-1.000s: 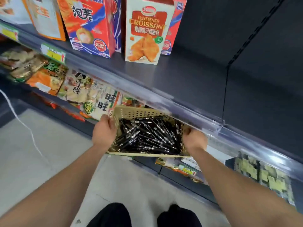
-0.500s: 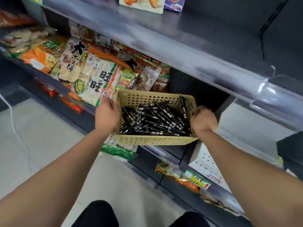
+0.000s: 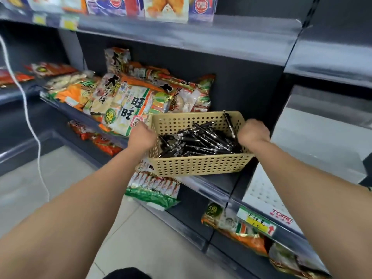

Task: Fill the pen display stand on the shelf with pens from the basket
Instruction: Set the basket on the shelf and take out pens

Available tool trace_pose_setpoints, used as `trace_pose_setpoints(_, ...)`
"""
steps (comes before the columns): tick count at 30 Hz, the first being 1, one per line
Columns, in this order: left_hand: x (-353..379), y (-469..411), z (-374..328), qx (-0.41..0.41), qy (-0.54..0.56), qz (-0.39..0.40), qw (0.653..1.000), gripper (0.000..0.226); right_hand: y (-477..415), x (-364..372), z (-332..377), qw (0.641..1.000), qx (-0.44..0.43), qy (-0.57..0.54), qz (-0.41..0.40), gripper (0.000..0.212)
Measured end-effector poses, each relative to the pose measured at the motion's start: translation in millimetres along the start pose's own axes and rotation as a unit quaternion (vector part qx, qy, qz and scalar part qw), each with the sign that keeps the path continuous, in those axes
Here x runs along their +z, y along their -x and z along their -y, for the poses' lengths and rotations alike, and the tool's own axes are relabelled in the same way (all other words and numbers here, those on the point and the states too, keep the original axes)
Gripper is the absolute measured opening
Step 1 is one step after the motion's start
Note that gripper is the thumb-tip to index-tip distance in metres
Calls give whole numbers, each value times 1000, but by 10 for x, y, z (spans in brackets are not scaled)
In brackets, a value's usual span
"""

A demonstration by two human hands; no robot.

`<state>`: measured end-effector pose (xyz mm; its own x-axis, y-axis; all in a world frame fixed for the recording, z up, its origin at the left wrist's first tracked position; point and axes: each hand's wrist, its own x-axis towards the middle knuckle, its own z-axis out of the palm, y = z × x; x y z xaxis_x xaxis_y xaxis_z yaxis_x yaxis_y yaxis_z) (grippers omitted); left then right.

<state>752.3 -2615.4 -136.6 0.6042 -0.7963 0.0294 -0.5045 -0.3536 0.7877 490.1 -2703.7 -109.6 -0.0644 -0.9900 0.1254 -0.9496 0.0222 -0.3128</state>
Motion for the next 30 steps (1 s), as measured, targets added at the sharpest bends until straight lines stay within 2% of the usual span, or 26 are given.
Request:
trace_pose_setpoints(3, 31, -17, 51, -5, 22, -6, 1000, 14, 12, 53, 9, 1000, -4, 25, -9, 24)
trace_pose_setpoints(11, 164, -182, -84, 20, -2, 15, 1000, 27, -113, 115, -26, 999, 28, 41, -16, 28)
trace_pose_setpoints(16, 265, -356, -159, 19, -34, 14, 999, 25, -246, 209, -41, 999, 40, 26, 6, 31)
trace_pose_setpoints(25, 485, -515, -258, 8, 5, -6, 1000, 26, -502, 211, -13, 996, 63, -3, 60, 50)
trace_pose_setpoints(30, 573, -508, -345, 3, 4, -26, 1000, 29, -550, 203, 11, 997, 37, 15, 67, 49)
